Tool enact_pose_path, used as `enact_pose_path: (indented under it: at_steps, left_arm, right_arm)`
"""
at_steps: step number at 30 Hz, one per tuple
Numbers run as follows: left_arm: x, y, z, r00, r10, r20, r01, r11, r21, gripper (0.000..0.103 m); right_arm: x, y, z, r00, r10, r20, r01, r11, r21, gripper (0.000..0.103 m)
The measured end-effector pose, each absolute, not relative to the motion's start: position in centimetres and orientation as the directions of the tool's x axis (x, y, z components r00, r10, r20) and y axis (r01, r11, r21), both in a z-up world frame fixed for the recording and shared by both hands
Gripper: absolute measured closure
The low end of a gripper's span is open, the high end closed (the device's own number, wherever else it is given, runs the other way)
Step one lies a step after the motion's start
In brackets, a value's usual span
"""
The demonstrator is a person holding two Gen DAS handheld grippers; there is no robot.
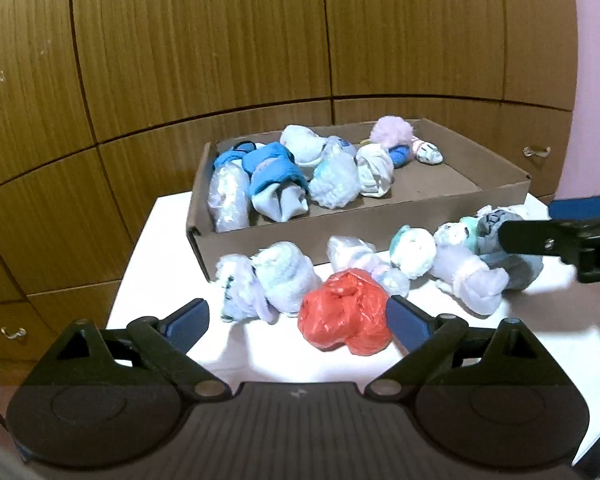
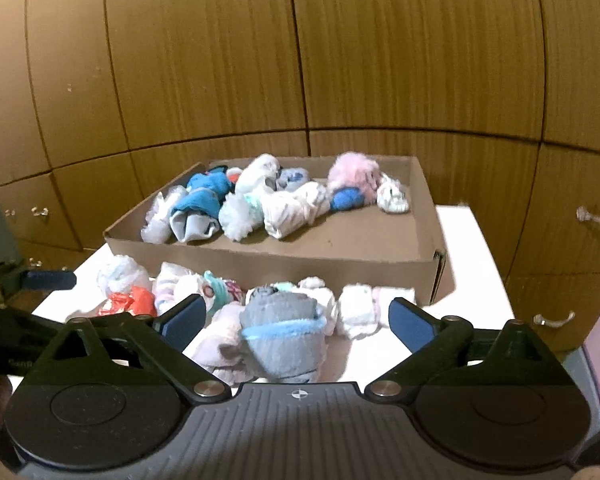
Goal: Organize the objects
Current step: 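Withdraw both tools from the tray back toward the pile, then grasp the red bagged bundle with the left tool while the right tool grasps the grey sock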
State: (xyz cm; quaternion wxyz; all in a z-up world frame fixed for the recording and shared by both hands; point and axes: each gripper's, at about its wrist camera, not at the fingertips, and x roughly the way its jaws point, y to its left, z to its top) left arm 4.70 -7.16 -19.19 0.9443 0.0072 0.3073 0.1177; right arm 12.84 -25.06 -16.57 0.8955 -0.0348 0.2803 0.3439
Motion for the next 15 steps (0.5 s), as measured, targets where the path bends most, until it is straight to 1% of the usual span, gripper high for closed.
enact_pose_path:
  at_steps: [1, 3, 5, 7, 9, 10, 11, 15]
  left_arm:
    - [4.7, -7.3, -19.2, 0.783, 0.224, -0.58, -0.216, 0.973, 0.083, 0.009]
    - [4.8, -7.4, -19.4, 0.784, 0.218, -0.581, -0.213, 0.974, 0.078, 0.01]
    - [4.8, -7.5, -19.6, 0.783, 0.203, -0.588, -0.204, 0.977, 0.065, 0.014]
    - [4.9, -7.5, -19.9, 0.78, 0.175, -0.601, -0.19, 0.981, 0.039, 0.021]
    - [4.9, -7.6, -20.2, 0.775, 0.158, -0.612, -0.182, 0.983, 0.023, 0.022]
    - [5.0, -7.7, -20.4, 0.772, 0.153, -0.616, -0.18, 0.983, 0.019, 0.026]
    - [5.0, -7.7, -20.5, 0.77, 0.145, -0.621, -0.176, 0.984, 0.012, 0.029]
    - [5.4, -7.8, -20.9, 0.767, 0.112, -0.631, -0.163, 0.986, -0.022, 0.04]
  right_arm:
    - [12.8, -25.0, -16.7, 0.602, 0.6, -0.528, -0.635, 0.76, 0.139, 0.005]
    - [12.8, -24.7, -17.0, 0.591, 0.604, -0.535, -0.639, 0.755, 0.147, 0.011]
    - [13.0, -24.6, -17.3, 0.575, 0.61, -0.545, -0.64, 0.75, 0.165, 0.029]
    - [13.2, -24.5, -17.8, 0.554, 0.615, -0.561, -0.642, 0.745, 0.183, 0.036]
    - [13.2, -24.7, -18.1, 0.542, 0.626, -0.562, -0.643, 0.738, 0.202, 0.037]
    - [13.2, -24.8, -18.2, 0.539, 0.629, -0.56, -0.643, 0.737, 0.208, 0.041]
    - [13.2, -25.0, -18.3, 0.533, 0.637, -0.557, -0.646, 0.731, 0.217, 0.047]
    - [12.9, -25.8, -18.4, 0.521, 0.658, -0.544, -0.655, 0.717, 0.24, 0.048]
